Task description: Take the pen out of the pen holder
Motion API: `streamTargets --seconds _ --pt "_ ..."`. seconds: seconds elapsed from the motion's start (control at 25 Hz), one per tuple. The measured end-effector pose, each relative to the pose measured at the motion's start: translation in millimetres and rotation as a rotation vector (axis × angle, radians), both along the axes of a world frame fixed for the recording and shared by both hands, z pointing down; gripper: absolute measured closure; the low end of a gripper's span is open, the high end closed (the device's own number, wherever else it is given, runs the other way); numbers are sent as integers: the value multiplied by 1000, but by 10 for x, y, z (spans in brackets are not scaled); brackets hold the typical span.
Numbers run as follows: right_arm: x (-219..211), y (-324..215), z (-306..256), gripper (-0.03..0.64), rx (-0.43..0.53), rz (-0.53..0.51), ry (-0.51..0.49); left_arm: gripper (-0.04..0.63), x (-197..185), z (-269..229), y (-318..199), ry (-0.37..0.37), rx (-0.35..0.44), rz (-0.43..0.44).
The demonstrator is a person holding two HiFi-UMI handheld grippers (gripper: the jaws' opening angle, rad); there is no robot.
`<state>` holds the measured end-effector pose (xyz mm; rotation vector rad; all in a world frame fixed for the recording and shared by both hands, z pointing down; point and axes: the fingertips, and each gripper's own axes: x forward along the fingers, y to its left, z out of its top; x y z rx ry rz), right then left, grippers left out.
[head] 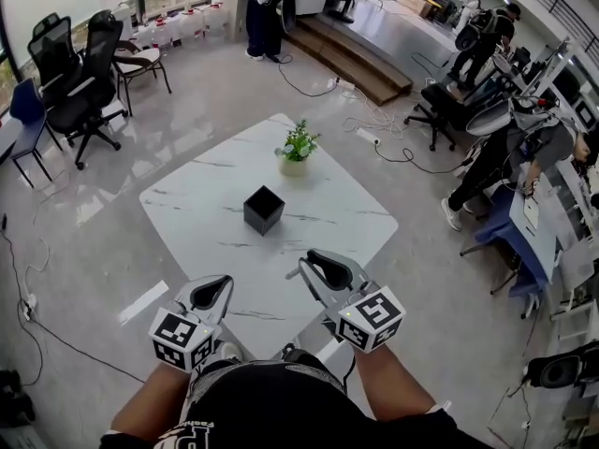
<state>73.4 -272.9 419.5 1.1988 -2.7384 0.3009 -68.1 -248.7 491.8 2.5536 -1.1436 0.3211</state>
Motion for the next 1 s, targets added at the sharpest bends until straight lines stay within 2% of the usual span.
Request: streamTargets --seconds 0.44,1.0 --pt "-7 270 227 546 -23 20 12 538 151 -13 33 5 6 45" --pt "-56 353 542 546 -65 3 36 538 219 -24 109 -12 15 76"
